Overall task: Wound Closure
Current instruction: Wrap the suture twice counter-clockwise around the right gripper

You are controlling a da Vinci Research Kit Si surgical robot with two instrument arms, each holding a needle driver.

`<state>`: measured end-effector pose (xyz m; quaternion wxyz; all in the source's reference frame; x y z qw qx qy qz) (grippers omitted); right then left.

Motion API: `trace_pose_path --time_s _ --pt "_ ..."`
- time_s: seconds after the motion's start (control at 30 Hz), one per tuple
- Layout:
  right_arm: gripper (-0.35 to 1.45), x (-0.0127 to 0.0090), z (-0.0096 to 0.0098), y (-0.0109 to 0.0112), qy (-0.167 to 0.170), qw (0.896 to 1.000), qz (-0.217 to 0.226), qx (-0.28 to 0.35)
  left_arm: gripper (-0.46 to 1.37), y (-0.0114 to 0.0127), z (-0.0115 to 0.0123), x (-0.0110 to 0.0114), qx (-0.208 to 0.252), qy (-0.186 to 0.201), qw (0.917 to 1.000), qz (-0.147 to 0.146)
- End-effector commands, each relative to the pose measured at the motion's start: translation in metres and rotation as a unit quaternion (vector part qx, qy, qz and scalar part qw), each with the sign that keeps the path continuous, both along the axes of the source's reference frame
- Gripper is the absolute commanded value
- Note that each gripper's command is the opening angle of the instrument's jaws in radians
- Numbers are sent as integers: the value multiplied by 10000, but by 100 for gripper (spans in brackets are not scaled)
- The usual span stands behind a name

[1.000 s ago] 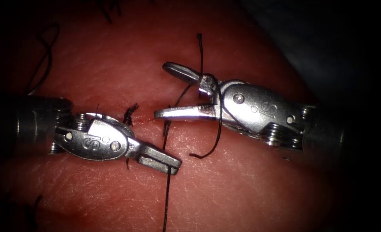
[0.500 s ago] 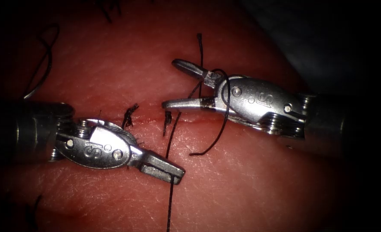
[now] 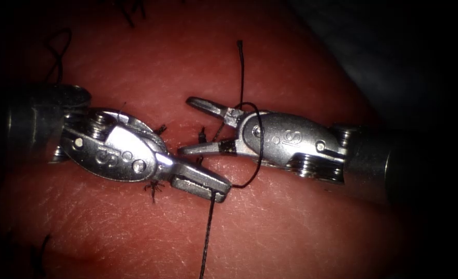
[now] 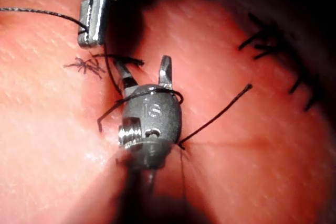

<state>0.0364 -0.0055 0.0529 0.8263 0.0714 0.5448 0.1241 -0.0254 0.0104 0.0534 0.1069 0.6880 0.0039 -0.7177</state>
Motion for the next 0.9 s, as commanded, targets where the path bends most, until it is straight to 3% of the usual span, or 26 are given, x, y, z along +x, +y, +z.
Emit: trace_pose_path --time_s 0.03,0.47,0.67,0.9 --pt "120 -1 -2 1 1 10000 -82 33 -35 3 0 0 23 -39 10000 19" --pt "118 -9 -6 -10 350 9987 -333 169 -35 60 18 3 42 -276 9996 98" --pt "110 -9 -6 -14 701 9953 -525 402 -35 93 41 -1 -104 -487 9987 128" --pt "104 -16 -8 -17 1015 9919 -559 526 -35 109 68 11 56 -846 9957 363"
